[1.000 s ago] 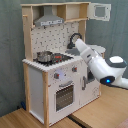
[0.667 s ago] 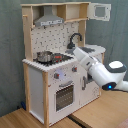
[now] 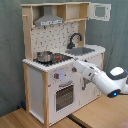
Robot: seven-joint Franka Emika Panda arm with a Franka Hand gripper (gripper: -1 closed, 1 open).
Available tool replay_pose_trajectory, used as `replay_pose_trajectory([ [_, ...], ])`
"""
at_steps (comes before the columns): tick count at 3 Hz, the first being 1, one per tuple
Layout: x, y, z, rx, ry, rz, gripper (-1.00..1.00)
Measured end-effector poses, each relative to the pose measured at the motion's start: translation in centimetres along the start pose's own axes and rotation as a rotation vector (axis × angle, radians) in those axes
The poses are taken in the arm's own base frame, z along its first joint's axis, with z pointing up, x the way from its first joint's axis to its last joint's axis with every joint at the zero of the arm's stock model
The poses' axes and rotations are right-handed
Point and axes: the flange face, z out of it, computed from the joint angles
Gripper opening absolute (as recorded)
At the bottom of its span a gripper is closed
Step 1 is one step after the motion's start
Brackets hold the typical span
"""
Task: Play with the kitchen
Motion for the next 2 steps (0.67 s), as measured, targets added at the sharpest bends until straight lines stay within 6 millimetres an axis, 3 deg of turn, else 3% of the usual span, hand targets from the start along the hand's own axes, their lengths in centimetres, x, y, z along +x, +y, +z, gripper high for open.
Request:
replay_pose_trajectory([
  [2,0.0,-5.5,-2.2,0.04,0.14,-0.165,1.0],
])
